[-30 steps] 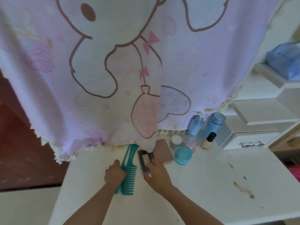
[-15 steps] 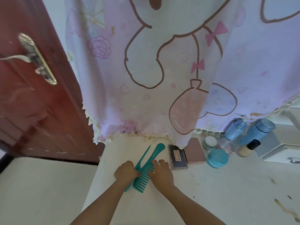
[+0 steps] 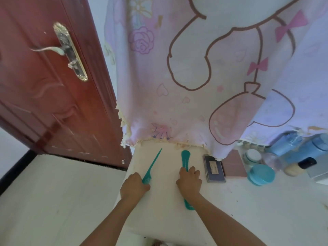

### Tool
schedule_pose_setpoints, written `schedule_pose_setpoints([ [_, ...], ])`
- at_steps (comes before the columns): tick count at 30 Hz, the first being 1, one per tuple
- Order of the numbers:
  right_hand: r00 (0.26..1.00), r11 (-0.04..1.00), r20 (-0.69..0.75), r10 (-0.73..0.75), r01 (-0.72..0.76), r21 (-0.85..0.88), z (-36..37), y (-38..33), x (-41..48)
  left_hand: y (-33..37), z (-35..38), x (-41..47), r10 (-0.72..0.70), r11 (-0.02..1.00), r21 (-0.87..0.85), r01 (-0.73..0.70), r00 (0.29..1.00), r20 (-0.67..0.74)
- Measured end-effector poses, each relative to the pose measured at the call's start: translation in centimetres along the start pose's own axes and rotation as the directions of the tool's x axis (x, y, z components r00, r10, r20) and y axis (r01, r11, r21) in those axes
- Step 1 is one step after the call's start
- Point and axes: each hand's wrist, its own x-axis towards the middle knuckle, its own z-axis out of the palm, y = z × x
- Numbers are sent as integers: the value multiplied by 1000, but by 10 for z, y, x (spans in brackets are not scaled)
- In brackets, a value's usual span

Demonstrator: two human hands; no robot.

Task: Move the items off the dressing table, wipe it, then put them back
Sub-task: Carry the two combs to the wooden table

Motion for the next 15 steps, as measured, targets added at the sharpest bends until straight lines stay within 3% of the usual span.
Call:
schedule_pose_setpoints([
  [5,998,999,-50,36,-36,14,-1,7,-6,-16,2,-3,0,987,-161,-13,997,-78],
  [8,994,994,28,106,-106,14,-2,19,-11,-21,4,-5,-7,980,-200,-18,992,-126],
  [15,989,999,143,41,-42,1,-12,24,-1,-19,16,-18,-54,967,-254,12,986,-159],
])
